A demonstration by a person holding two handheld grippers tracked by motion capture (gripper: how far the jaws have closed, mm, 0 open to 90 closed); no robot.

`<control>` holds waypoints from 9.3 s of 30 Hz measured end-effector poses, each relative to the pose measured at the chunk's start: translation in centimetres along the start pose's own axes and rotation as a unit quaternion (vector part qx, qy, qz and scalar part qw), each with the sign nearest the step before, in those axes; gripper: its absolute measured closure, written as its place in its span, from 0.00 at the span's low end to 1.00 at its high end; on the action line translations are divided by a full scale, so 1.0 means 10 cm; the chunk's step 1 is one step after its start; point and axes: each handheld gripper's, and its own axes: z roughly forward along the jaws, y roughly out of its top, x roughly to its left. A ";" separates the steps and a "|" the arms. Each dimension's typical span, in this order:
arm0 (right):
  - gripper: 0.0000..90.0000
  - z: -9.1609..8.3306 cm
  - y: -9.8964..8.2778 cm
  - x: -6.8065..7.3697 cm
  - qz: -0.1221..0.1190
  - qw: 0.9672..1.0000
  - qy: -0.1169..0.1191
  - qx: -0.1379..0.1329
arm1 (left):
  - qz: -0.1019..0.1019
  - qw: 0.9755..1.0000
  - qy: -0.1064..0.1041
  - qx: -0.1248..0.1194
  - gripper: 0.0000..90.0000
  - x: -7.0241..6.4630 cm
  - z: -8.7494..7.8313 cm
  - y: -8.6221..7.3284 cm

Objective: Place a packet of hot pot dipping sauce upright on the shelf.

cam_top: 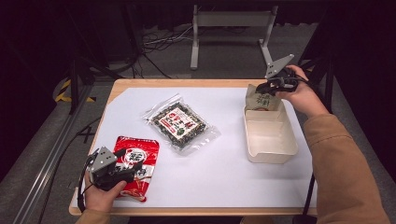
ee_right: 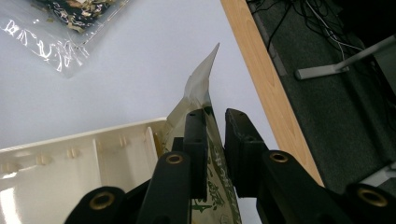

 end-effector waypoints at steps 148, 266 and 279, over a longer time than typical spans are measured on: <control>0.31 -0.32 -0.21 1.88 0.270 0.942 -0.003 -0.198 | -0.067 0.983 -0.070 0.159 0.56 1.28 0.65 0.14; 0.52 0.75 1.71 2.63 0.151 0.943 0.203 -0.217 | 0.102 0.991 -0.064 -0.064 1.00 0.22 -0.70 1.01; 0.92 0.76 1.75 2.64 0.143 0.941 0.223 -0.209 | 0.100 0.990 -0.069 -0.073 1.00 0.22 -0.72 1.00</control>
